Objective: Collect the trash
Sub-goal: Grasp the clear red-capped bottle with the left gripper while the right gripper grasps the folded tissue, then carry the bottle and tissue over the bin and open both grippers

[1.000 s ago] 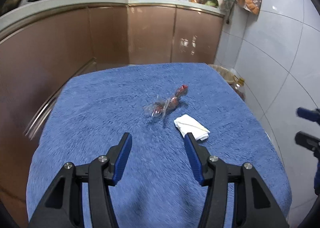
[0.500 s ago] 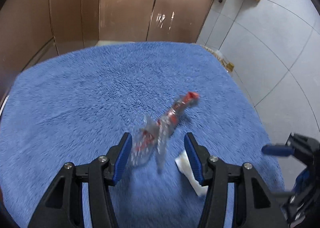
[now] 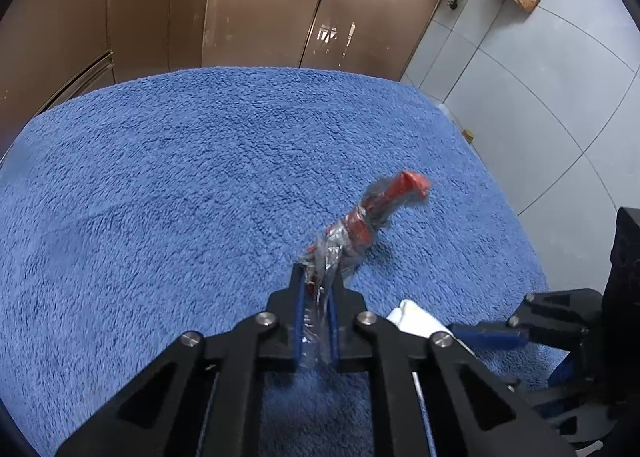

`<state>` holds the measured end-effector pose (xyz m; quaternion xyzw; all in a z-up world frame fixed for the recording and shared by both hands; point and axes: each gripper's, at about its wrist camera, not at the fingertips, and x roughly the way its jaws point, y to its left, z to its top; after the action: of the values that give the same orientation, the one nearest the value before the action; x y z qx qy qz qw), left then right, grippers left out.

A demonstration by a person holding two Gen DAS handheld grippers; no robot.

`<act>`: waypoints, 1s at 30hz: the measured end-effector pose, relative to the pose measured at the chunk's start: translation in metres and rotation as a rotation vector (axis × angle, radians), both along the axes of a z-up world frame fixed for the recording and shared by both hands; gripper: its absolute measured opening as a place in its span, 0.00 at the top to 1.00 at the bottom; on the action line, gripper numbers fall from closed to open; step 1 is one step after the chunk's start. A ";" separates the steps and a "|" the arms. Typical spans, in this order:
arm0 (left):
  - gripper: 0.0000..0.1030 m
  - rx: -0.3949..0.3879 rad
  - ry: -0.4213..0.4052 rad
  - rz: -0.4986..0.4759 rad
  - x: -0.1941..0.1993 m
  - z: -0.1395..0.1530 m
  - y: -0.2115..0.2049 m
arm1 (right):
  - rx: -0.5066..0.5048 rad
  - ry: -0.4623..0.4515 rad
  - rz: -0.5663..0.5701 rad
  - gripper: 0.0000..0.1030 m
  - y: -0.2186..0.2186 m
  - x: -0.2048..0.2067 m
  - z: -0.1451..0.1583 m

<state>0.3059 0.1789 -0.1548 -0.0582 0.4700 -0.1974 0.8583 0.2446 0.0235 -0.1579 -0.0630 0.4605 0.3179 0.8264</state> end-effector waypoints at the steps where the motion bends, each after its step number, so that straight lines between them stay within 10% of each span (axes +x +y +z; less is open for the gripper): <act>1: 0.92 -0.004 -0.003 0.010 -0.004 0.001 0.002 | -0.001 -0.003 0.004 0.83 0.000 -0.002 0.000; 30: 0.92 0.032 -0.256 0.075 -0.144 0.151 -0.021 | 0.140 -0.266 -0.173 0.90 -0.116 -0.127 0.128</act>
<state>0.1622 0.1582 -0.0035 -0.0365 0.3573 -0.1636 0.9188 0.1177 -0.0926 -0.0302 -0.0071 0.3277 0.2658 0.9066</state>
